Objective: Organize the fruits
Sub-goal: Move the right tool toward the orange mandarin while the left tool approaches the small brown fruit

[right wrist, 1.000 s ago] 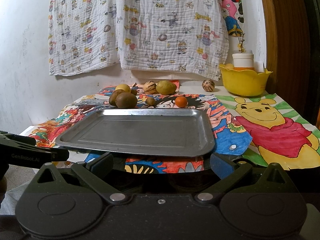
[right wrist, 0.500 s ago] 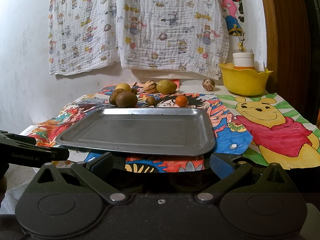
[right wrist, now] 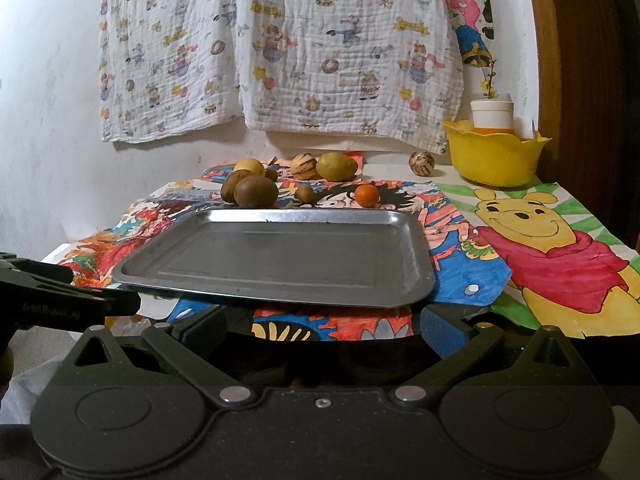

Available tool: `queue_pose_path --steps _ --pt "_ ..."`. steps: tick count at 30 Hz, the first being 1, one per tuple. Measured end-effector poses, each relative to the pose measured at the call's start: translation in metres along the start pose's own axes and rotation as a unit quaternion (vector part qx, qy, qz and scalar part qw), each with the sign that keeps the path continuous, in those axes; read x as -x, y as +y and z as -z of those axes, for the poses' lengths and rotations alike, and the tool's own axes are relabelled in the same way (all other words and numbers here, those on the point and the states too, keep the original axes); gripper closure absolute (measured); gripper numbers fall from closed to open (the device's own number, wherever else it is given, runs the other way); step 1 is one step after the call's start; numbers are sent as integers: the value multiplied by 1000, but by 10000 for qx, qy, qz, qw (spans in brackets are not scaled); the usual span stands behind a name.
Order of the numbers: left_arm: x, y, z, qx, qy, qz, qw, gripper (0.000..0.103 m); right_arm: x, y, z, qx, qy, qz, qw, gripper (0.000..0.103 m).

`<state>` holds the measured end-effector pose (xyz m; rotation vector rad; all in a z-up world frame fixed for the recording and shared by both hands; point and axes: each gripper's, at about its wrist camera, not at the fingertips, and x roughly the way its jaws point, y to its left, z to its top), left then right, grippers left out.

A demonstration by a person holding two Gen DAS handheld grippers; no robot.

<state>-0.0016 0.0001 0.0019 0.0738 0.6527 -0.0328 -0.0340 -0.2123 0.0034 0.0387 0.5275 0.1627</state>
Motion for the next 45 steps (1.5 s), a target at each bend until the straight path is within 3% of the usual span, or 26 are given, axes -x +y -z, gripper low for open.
queue_pose_path --steps 7,20,30,45 --pt "-5 -1 -5 -147 -7 77 9999 0 -8 5 -8 143 20 -46 9999 0" --pt "-14 35 -40 139 -173 155 9996 0 -38 14 -32 285 216 -104 9993 0" --pt "-54 61 -69 423 27 241 9988 0 -73 18 -48 402 406 -122 9983 0" --pt "-123 89 -103 626 333 59 9975 0 -137 18 -75 616 730 8 9954 0"
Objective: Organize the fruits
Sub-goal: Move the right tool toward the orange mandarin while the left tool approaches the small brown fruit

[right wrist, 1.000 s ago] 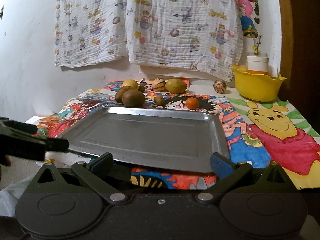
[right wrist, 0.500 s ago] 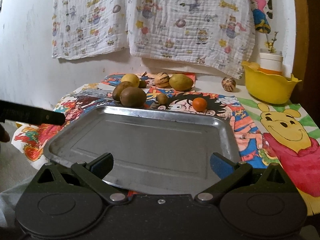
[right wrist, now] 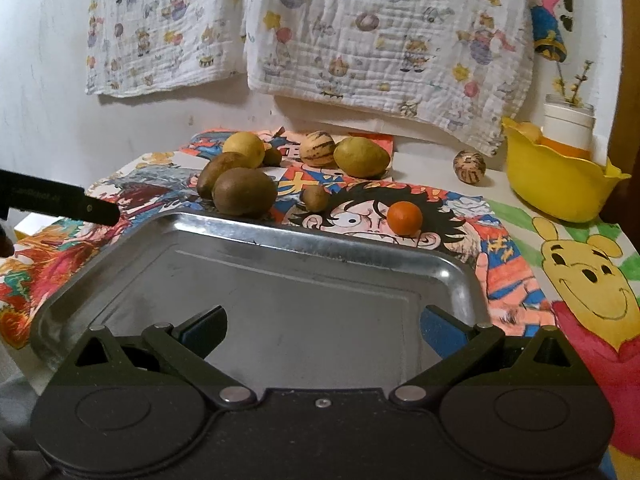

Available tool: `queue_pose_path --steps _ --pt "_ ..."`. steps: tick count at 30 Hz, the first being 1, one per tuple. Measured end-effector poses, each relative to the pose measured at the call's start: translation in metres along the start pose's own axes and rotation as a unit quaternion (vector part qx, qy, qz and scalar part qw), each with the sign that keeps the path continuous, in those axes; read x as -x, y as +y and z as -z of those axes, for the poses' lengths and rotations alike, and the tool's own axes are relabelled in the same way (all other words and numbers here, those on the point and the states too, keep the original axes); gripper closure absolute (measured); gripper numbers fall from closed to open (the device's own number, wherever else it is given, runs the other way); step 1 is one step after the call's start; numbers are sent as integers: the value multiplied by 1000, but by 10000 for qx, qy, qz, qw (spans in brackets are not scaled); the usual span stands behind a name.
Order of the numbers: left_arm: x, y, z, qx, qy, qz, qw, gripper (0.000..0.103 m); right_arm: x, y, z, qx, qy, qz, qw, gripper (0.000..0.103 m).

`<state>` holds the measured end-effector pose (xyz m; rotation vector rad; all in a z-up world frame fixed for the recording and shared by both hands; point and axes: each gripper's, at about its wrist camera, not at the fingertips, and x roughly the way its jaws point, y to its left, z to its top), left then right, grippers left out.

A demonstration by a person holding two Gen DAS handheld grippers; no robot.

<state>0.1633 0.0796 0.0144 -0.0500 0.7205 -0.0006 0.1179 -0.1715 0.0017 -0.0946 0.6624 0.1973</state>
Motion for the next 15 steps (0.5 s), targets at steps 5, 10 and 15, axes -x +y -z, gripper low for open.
queue_pose_path --steps 5,10,15 --pt "-18 2 -14 -74 58 44 9999 0 -8 -9 -17 -35 -21 4 10000 0" --pt "-36 5 -27 -87 155 179 9997 0 -17 -12 -32 300 7 106 9995 0" --pt "-50 5 -40 -229 146 208 9994 0 -29 -13 -47 806 17 154 9966 1"
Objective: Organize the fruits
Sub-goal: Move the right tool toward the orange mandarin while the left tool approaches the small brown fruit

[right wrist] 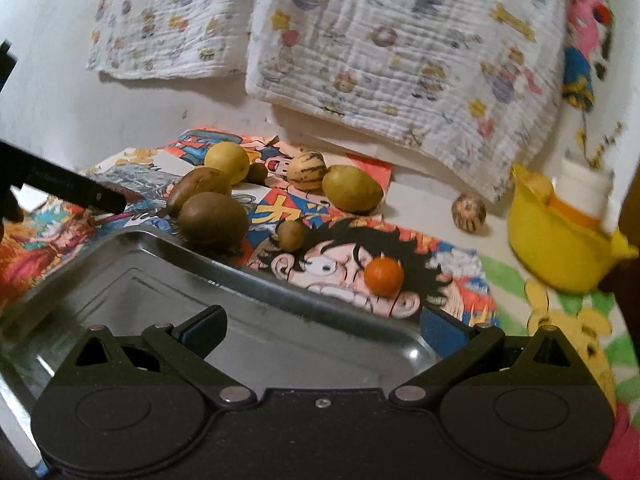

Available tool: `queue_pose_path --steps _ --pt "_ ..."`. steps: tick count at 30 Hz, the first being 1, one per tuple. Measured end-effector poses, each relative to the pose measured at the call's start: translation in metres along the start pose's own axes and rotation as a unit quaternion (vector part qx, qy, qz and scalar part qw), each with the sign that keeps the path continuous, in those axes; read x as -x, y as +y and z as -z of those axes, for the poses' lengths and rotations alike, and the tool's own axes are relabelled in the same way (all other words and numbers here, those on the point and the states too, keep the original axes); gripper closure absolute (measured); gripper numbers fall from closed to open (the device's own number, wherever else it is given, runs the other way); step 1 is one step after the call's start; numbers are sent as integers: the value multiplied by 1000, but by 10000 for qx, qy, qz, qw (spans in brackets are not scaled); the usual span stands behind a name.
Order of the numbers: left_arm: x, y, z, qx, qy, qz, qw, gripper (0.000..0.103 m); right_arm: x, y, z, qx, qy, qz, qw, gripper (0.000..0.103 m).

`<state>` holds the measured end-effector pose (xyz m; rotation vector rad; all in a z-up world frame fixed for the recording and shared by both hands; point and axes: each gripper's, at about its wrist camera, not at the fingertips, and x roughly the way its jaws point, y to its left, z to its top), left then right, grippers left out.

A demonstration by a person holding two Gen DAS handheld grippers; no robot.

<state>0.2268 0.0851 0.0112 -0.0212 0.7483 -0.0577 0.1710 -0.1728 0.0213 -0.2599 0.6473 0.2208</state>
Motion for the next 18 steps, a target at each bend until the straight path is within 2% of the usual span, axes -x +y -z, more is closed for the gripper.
queue_pose_path --steps 5,11,14,18 --pt "-12 2 -15 78 32 175 9998 0 -13 -6 -16 241 29 -102 9997 1" --pt "-28 -4 -32 225 79 484 9985 0 -29 -15 -26 227 7 72 9997 1" --pt "-35 -16 -39 83 40 586 9982 0 -36 -23 -27 113 39 215 9997 1" --pt "-40 -40 -51 -365 -166 842 9956 0 -47 -39 -24 -163 152 371 9991 1"
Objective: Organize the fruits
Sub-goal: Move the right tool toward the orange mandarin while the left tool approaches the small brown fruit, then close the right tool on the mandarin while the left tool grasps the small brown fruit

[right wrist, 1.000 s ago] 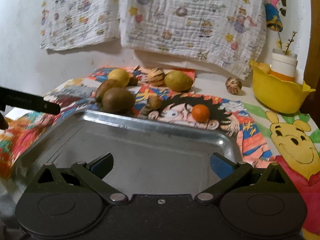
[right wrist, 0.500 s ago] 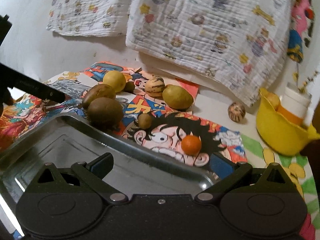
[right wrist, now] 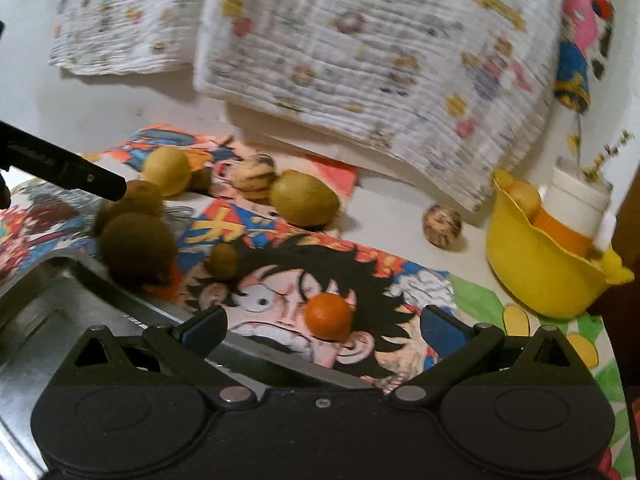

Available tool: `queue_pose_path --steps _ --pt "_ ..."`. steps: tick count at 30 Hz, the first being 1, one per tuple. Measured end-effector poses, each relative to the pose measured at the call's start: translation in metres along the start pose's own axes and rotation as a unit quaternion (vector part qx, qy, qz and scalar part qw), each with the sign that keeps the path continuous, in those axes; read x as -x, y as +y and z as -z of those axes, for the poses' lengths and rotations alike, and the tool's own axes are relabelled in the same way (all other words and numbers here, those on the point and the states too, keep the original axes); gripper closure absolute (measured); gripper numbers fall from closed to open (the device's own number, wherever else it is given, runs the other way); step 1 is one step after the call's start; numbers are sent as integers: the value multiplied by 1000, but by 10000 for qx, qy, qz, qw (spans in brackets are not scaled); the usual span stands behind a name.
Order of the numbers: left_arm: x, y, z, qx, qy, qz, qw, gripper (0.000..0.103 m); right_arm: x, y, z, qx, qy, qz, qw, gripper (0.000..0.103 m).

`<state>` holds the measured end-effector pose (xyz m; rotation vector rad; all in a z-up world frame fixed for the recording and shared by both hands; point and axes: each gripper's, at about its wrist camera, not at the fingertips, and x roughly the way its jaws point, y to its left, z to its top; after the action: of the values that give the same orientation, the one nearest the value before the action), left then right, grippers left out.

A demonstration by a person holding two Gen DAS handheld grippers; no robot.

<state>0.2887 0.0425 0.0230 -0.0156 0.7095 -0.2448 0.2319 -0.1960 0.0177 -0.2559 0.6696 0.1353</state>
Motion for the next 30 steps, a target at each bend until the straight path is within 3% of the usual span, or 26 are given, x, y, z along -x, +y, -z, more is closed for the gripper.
queue_pose_path --steps 6,12,20,24,30 --pt "-24 -31 -14 -623 54 341 9975 0 -14 -17 4 -278 95 -12 9996 8" --pt "-51 -55 -17 -1584 272 619 9851 1 -24 -26 4 -454 108 -301 9985 18" --pt "-75 -71 -16 -2191 501 996 9693 12 -39 -36 6 -793 292 -514 9951 37" --pt "-74 -77 -14 -2435 475 1148 9619 19 -45 -40 7 -942 327 -626 9930 42" --pt "-72 -83 -12 -2553 506 1346 9561 32 -49 -39 8 -950 378 -736 9920 51"
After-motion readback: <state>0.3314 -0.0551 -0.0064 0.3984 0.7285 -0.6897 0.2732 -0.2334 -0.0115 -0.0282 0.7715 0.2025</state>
